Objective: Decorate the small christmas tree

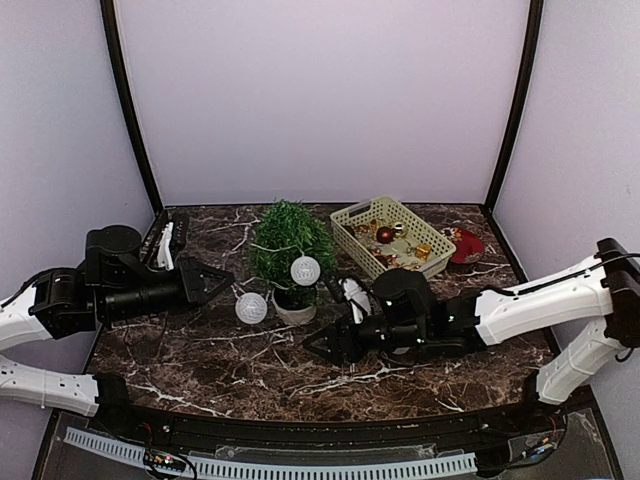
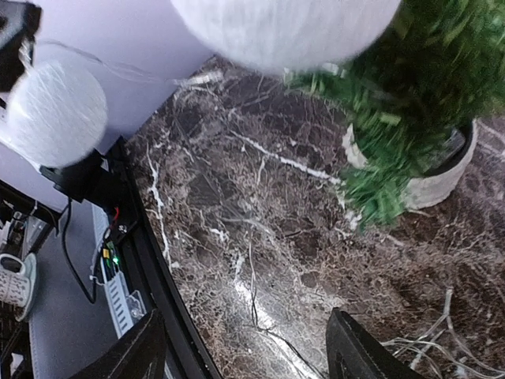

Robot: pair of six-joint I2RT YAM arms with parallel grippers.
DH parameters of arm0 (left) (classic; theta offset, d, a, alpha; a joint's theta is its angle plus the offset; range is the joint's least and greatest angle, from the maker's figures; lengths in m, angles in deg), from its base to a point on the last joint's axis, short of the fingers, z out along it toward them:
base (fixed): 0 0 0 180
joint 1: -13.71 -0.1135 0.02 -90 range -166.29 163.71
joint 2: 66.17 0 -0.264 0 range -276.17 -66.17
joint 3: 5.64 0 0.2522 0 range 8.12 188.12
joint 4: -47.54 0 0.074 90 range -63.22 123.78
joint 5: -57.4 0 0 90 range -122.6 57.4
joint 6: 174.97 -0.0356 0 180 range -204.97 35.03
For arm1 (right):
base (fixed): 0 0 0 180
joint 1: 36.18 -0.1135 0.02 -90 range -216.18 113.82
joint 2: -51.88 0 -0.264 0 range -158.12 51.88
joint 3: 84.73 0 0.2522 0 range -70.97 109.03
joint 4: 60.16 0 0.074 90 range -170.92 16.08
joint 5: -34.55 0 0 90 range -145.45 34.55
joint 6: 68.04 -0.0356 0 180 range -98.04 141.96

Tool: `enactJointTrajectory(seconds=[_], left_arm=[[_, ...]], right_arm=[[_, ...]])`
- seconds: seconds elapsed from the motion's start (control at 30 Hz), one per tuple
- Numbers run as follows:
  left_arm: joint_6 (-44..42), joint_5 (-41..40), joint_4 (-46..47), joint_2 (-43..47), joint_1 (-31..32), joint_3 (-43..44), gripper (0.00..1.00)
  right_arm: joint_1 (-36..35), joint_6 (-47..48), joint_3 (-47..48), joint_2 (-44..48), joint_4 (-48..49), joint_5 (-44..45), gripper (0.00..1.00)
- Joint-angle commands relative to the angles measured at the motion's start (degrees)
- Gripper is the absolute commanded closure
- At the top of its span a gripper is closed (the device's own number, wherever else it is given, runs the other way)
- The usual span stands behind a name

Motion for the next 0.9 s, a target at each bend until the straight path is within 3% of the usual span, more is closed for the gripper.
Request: enactJointTrajectory(seconds=[0.0,0.4,0.6,0.8,0.87], left_arm=[[1.6,-1.6,-2.1,1.4,-0.5,-0.2,1.00],[0.9,-1.4,-2.3,1.9,-1.1,0.3,1.00],[0.5,-1.6,-2.3,2.1,-1.2,0.6,1.00],[-0.2,-2.2,-2.5,1.8,-1.3,1.0,1.00],[-0.6,-2.4,-2.5,1.6,-1.6,1.0,1.00]], right_arm=[[-3.5,0.5,2.0,-7.2,8.7,4.2,0.31],[-8.8,3.1,11.7,-24.8,9.0,7.6,0.41],[-8.8,2.1,11.0,-26.9,9.8,11.1,0.60],[-8.6,0.1,8.9,-26.1,10.1,13.8,0.99],[-8.6,-0.4,7.2,-24.0,9.6,16.1,1.00]])
